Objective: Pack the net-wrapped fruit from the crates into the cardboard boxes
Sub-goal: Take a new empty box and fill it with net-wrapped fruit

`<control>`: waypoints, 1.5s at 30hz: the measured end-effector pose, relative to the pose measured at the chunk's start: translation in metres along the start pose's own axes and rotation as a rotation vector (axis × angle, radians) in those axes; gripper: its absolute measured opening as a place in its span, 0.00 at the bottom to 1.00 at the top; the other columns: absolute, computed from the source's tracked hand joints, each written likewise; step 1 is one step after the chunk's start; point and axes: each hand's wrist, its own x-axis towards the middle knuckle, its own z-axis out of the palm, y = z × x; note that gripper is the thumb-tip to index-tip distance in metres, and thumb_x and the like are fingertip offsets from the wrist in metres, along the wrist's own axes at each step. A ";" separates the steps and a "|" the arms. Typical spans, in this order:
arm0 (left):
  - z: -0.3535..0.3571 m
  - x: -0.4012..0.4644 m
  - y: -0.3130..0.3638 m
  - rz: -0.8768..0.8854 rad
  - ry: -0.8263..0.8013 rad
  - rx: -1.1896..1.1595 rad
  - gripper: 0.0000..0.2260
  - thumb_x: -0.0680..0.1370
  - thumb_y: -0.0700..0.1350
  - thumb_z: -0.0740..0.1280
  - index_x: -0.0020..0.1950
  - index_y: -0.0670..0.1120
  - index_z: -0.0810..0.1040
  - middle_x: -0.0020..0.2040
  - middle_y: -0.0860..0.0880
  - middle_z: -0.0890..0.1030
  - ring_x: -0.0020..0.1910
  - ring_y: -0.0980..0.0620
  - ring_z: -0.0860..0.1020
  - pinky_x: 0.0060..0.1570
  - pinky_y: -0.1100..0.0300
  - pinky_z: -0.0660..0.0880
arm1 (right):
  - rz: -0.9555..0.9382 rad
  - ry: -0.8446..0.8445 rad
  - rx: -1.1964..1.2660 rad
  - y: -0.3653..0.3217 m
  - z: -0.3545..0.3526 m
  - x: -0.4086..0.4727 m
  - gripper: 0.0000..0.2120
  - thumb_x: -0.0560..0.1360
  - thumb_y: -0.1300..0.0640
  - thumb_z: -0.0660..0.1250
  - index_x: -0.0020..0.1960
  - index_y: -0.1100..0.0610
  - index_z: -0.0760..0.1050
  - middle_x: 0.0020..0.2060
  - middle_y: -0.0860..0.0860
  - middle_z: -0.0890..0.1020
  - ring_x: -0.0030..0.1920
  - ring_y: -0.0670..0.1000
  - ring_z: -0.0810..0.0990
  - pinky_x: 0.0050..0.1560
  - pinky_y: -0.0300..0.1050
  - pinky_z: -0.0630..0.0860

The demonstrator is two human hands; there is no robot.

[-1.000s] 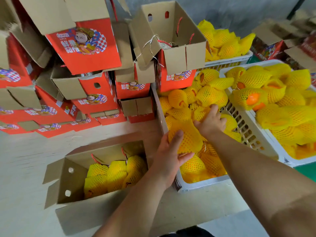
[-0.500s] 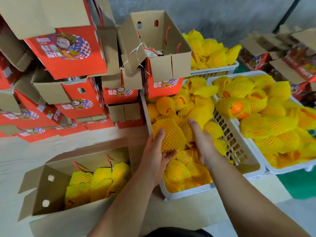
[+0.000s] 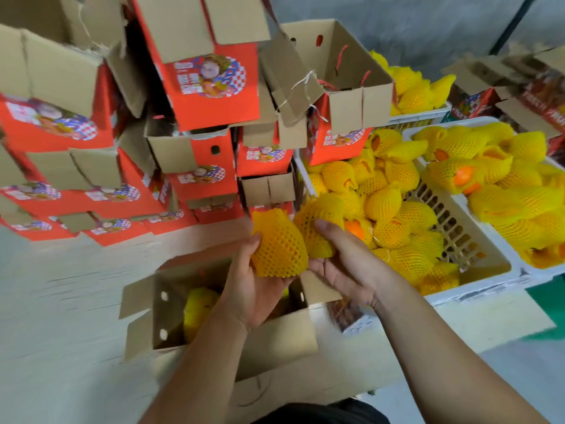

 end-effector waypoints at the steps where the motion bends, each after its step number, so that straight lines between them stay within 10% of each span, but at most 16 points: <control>1: -0.010 -0.011 0.007 -0.007 -0.010 0.022 0.29 0.73 0.60 0.75 0.71 0.49 0.79 0.70 0.41 0.78 0.64 0.43 0.80 0.62 0.47 0.78 | 0.015 0.006 -0.010 0.008 0.010 0.001 0.28 0.77 0.48 0.72 0.72 0.60 0.72 0.65 0.62 0.80 0.65 0.61 0.81 0.67 0.64 0.76; 8: -0.063 -0.066 0.027 -0.015 0.081 0.097 0.27 0.73 0.58 0.71 0.70 0.49 0.80 0.66 0.40 0.81 0.59 0.45 0.81 0.57 0.48 0.78 | -0.098 0.163 -0.105 0.069 0.080 0.000 0.06 0.78 0.48 0.72 0.54 0.41 0.83 0.55 0.53 0.87 0.55 0.53 0.86 0.48 0.49 0.83; 13: -0.093 -0.094 0.029 0.006 0.048 0.166 0.32 0.72 0.56 0.77 0.73 0.48 0.76 0.71 0.39 0.78 0.70 0.37 0.76 0.70 0.37 0.72 | -0.050 0.231 -0.108 0.094 0.100 -0.001 0.19 0.79 0.49 0.71 0.67 0.56 0.77 0.56 0.56 0.86 0.55 0.54 0.86 0.50 0.49 0.84; 16: -0.096 -0.104 0.031 0.002 0.021 0.283 0.36 0.68 0.60 0.80 0.71 0.44 0.78 0.67 0.34 0.79 0.64 0.35 0.78 0.66 0.36 0.75 | 0.041 0.226 -0.090 0.101 0.101 -0.001 0.24 0.78 0.40 0.69 0.68 0.54 0.78 0.62 0.59 0.83 0.66 0.61 0.80 0.69 0.66 0.73; 21: -0.103 -0.111 0.038 0.002 0.007 0.468 0.49 0.65 0.65 0.81 0.80 0.49 0.66 0.72 0.39 0.75 0.70 0.36 0.76 0.69 0.33 0.72 | 0.101 0.248 -0.130 0.110 0.105 -0.003 0.36 0.70 0.28 0.68 0.68 0.51 0.79 0.60 0.56 0.85 0.64 0.58 0.82 0.71 0.63 0.72; 34: -0.108 -0.109 0.037 0.103 0.028 0.664 0.31 0.73 0.57 0.71 0.76 0.53 0.72 0.67 0.47 0.81 0.66 0.45 0.80 0.63 0.48 0.79 | 0.047 0.156 0.111 0.097 0.103 -0.004 0.31 0.76 0.52 0.69 0.76 0.63 0.68 0.70 0.67 0.75 0.72 0.67 0.73 0.73 0.68 0.68; 45: -0.118 -0.099 0.036 0.016 0.007 0.618 0.36 0.67 0.56 0.72 0.75 0.49 0.72 0.70 0.42 0.78 0.69 0.40 0.77 0.68 0.37 0.74 | 0.124 0.121 0.190 0.099 0.098 0.007 0.36 0.76 0.34 0.65 0.71 0.62 0.76 0.62 0.63 0.82 0.60 0.61 0.81 0.73 0.63 0.70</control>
